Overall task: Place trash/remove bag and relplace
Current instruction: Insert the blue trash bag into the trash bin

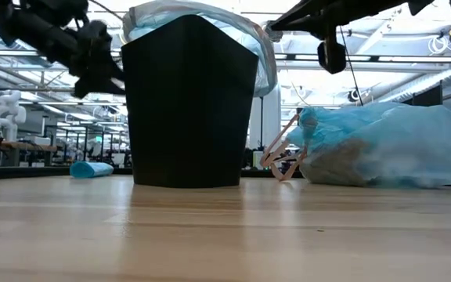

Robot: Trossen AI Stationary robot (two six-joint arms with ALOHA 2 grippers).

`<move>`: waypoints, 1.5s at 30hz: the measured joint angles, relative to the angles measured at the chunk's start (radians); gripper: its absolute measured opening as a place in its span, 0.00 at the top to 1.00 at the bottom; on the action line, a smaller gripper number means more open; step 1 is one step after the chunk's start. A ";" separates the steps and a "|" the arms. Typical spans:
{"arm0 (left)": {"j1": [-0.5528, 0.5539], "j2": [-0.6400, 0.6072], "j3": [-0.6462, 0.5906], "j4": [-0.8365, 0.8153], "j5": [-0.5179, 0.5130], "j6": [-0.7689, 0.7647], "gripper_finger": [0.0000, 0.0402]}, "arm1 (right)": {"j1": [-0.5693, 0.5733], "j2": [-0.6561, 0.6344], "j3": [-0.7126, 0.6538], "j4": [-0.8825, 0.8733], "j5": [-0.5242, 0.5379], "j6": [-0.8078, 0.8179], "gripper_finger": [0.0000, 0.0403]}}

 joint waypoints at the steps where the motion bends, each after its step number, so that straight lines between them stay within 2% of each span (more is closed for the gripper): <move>1: -0.021 0.006 -0.010 0.050 -0.001 -0.018 0.52 | -0.011 -0.019 0.000 -0.017 -0.023 -0.001 1.00; 5: -0.129 0.021 -0.047 0.221 -0.046 -0.066 0.52 | -0.029 -0.100 0.000 -0.112 -0.058 -0.002 1.00; 11: -0.333 0.090 -0.099 0.288 -0.248 -0.181 0.52 | -0.027 -0.210 0.000 -0.212 -0.086 -0.017 1.00; 15: -0.456 0.141 -0.099 0.400 -0.366 -0.219 0.52 | -0.026 -0.253 0.015 -0.263 -0.108 -0.036 1.00; 20: -0.575 0.240 -0.097 0.505 -0.450 -0.269 0.52 | -0.016 -0.251 0.150 -0.557 -0.110 -0.101 1.00; 22: -0.606 0.268 -0.097 0.501 -0.468 -0.284 0.52 | -0.011 -0.237 0.221 -0.670 -0.110 -0.144 1.00; 27: -0.638 0.274 -0.056 0.506 -0.520 -0.268 0.52 | -0.001 -0.186 0.371 -0.832 -0.110 -0.232 1.00; 33: -0.639 0.215 0.010 0.500 -0.521 -0.149 0.52 | 0.029 -0.126 0.434 -0.861 -0.104 -0.261 1.00; 40: -0.639 0.150 0.035 0.508 -0.512 -0.133 0.52 | 0.074 -0.091 0.435 -0.865 -0.094 -0.159 1.00; 45: -0.639 0.150 0.035 0.476 -0.432 -0.184 0.52 | 0.091 -0.085 0.435 -0.853 -0.006 -0.074 1.00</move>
